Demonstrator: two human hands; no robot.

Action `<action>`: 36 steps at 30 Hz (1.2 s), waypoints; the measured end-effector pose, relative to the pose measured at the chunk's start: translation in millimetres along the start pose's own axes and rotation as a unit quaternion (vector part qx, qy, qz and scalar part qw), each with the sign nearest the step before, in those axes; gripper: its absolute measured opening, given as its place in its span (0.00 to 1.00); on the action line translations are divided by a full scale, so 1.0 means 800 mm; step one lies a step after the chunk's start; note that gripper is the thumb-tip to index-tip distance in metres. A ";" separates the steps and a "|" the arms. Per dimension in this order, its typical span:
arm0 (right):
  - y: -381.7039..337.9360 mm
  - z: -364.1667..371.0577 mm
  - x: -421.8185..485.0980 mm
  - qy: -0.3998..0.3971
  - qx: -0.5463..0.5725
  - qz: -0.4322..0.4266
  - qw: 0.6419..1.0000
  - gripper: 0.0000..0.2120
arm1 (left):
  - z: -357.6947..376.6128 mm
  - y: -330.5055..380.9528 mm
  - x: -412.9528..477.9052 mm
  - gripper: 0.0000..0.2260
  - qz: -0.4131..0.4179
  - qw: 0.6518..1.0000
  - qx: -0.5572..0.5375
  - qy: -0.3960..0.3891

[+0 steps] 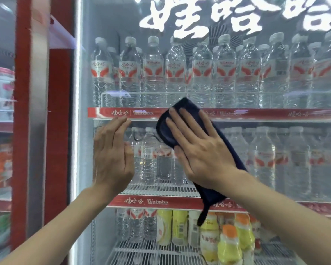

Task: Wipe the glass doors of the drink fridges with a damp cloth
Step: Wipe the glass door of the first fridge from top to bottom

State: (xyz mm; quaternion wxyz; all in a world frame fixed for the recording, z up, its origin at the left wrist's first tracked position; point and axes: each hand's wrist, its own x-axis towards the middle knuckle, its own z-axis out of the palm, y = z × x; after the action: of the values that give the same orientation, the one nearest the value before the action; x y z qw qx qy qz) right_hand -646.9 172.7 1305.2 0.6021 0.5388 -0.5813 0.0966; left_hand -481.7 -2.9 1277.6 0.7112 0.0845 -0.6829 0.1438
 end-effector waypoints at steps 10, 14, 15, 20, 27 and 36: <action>0.053 -0.031 0.069 -0.063 -0.038 -0.170 0.983 0.28 | -0.021 -0.040 -0.004 0.23 0.031 0.997 0.043 -0.052; 0.027 -0.015 0.063 -0.029 -0.027 -0.106 0.994 0.29 | -0.017 -0.040 -0.007 0.23 0.029 0.997 0.053 -0.046; 0.017 -0.012 0.058 -0.020 -0.016 -0.085 0.996 0.29 | -0.017 -0.041 -0.007 0.23 0.029 0.997 0.054 -0.048; -0.033 0.006 0.020 -0.004 0.018 -0.029 0.999 0.30 | -0.015 -0.040 -0.009 0.23 0.027 0.997 0.055 -0.043; 0.007 -0.009 0.053 -0.072 -0.009 -0.248 0.966 0.28 | -0.037 -0.056 0.003 0.22 0.032 0.998 0.007 -0.047; -0.032 -0.001 0.083 0.015 -0.001 0.011 1.000 0.30 | -0.040 -0.094 0.003 0.23 0.028 0.998 0.052 -0.033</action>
State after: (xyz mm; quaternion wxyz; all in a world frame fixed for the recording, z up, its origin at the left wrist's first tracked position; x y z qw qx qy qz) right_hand -607.1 128.8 1345.1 0.6102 0.5303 -0.5780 0.1109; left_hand -427.6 -63.7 1283.7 0.6787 0.1062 -0.6997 0.1962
